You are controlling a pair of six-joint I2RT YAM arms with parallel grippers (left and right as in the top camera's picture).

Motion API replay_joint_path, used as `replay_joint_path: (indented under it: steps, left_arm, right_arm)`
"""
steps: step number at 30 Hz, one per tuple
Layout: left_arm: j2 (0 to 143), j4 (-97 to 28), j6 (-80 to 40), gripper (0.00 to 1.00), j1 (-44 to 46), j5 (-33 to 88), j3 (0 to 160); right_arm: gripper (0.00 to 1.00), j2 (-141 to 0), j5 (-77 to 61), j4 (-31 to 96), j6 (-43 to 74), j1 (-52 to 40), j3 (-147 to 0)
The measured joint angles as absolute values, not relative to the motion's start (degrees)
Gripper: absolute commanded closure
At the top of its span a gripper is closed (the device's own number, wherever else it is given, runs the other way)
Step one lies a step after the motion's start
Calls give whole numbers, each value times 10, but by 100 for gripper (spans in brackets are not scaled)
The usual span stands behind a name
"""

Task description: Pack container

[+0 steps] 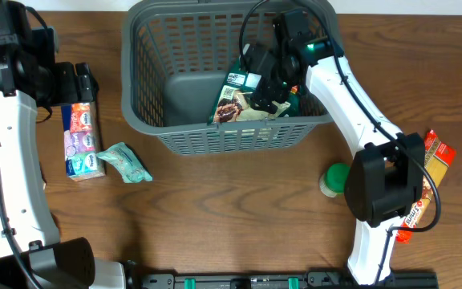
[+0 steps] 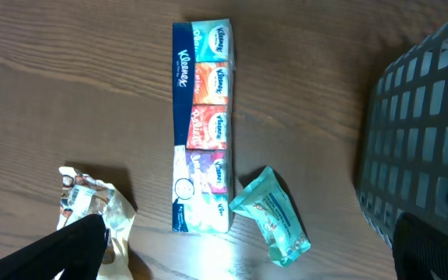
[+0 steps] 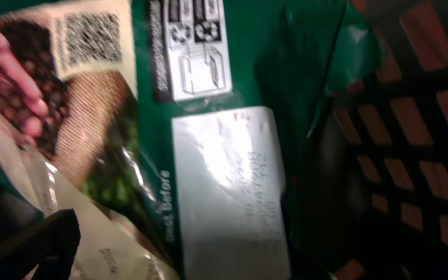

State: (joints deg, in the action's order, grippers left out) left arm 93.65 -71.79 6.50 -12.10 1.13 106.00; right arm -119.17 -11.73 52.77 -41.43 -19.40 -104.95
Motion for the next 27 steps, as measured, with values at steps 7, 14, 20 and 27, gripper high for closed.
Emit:
replay_joint_path:
  steps: [7,14,20,27]
  left_arm:
    - [932,-718,65,1,-121,11,1060]
    - [917,-721,65,1,-121,11,1060]
    - [916,-722,65,1,-121,11,1060]
    - [916,-722,65,1,-121,11,1060]
  right_arm:
    - [1,-1167,-139,506,-366,-197,-1090]
    - [9,-1133,-146,480,-312,-206,-1174]
    - [4,-1128,-148,453,-289,-219,-1176]
    - [34,-1129,-149,426,-281,-245,-1176]
